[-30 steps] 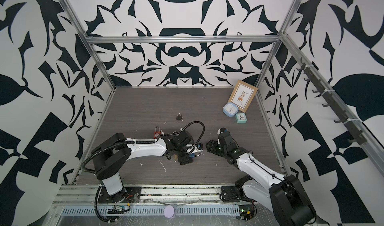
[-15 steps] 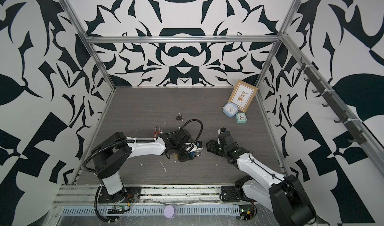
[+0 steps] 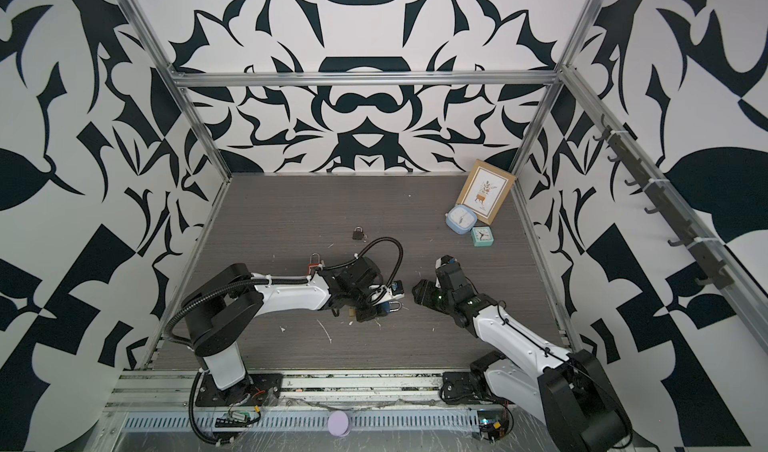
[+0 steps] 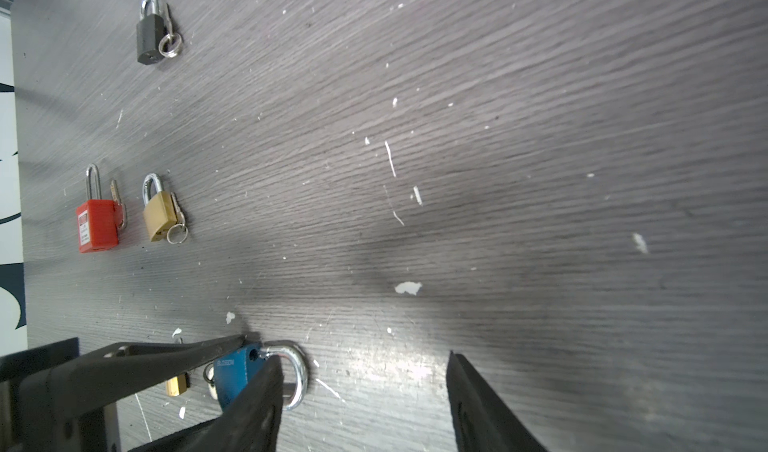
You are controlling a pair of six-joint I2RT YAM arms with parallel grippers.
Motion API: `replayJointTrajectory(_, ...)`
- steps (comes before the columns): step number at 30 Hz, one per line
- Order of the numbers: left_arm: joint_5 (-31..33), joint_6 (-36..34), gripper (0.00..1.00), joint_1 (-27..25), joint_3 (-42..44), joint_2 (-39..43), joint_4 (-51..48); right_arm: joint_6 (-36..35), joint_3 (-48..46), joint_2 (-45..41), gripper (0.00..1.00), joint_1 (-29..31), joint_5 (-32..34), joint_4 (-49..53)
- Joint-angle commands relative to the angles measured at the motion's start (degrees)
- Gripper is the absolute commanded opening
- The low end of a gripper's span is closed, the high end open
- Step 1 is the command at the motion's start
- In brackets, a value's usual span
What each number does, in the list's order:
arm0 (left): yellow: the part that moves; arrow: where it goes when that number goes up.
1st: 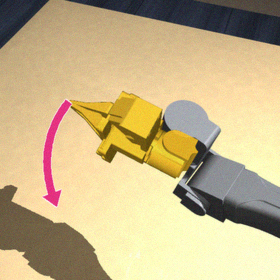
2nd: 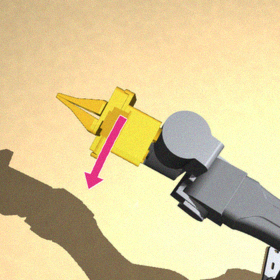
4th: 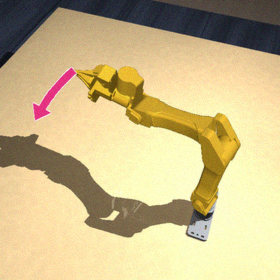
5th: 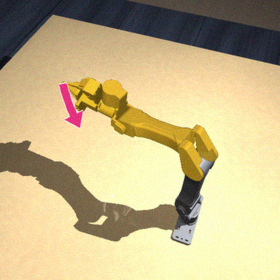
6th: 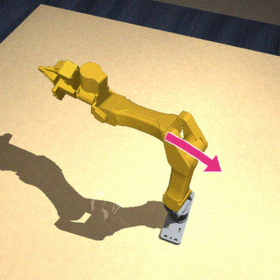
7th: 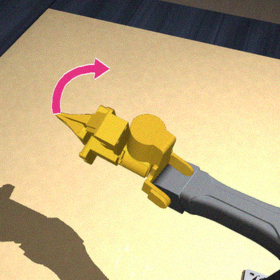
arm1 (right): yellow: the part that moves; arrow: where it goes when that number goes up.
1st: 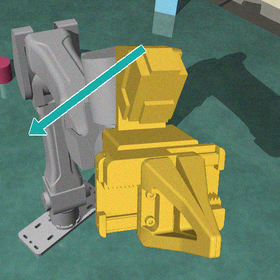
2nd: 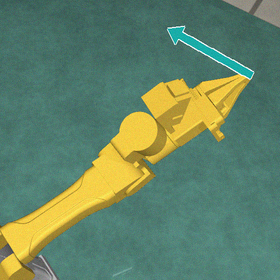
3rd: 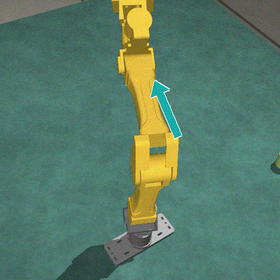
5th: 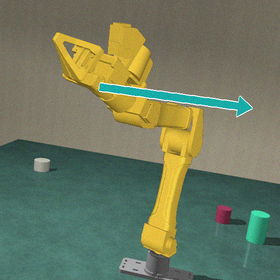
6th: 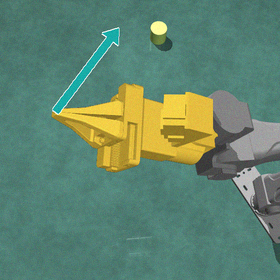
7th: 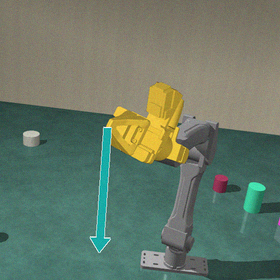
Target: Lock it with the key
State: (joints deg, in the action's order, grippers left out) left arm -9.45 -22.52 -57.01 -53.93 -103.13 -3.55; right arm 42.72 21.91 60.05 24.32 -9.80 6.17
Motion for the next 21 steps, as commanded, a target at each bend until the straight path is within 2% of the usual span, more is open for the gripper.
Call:
replayJointTrajectory(1,0.5,-0.2,0.0,0.0,3.4,0.5,-1.6,-0.3,3.1,-0.3,0.64,-0.5,-0.4,0.5)
replayJointTrajectory(4,0.9,-0.2,0.0,0.0,6.1,4.9,4.4,-0.6,4.3,-1.1,0.65,-1.0,-3.7,0.6)
replayJointTrajectory(7,1.7,-1.1,0.0,0.0,9.8,10.6,12.3,-0.9,6.1,-2.1,0.66,-2.2,-10.4,0.1)
replayJointTrajectory(13,-1.1,-7.4,0.0,1.0,17.9,19.7,27.8,-1.1,9.5,-4.4,0.67,-4.9,-23.1,-0.4)
replayJointTrajectory(17,-6.4,-7.7,0.0,4.0,17.9,21.7,28.4,-1.0,11.2,-4.3,0.66,-5.3,-29.8,-1.2)
replayJointTrajectory(21,-6.6,-8.5,0.0,5.1,17.2,21.9,28.1,0.2,12.2,-2.9,0.64,-5.4,-33.8,-0.9)
